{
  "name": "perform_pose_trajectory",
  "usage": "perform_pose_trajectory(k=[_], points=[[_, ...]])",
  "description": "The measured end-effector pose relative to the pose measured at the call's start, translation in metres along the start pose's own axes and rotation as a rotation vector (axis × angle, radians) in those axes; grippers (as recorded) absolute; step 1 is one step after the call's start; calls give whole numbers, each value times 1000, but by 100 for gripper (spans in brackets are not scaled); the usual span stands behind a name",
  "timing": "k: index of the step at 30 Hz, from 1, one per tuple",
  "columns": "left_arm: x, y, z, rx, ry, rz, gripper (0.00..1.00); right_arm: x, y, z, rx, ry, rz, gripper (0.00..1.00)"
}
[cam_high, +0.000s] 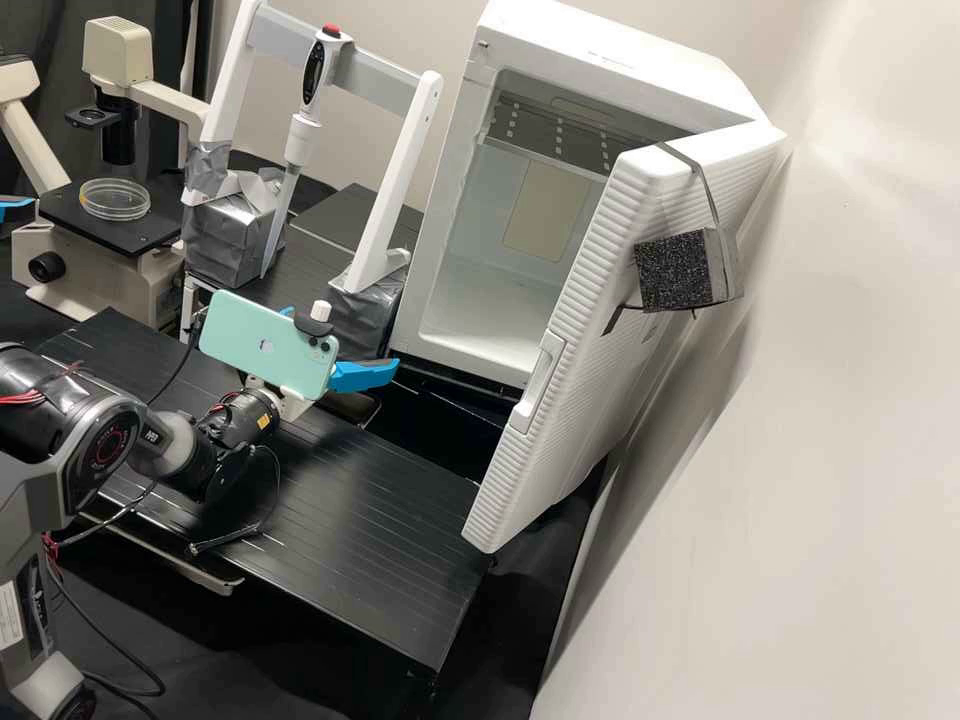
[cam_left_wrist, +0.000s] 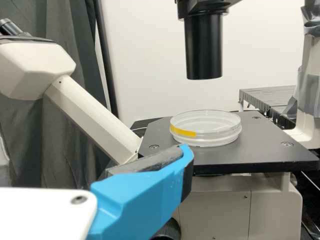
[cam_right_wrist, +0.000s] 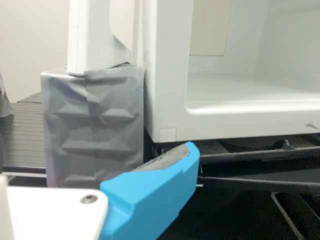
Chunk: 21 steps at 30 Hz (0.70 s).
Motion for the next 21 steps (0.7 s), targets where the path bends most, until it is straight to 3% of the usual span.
perform_pose_trajectory(k=[21], points=[[0,0,0,0,0,0,100,-6,-1,1,-4,5,6,100]])
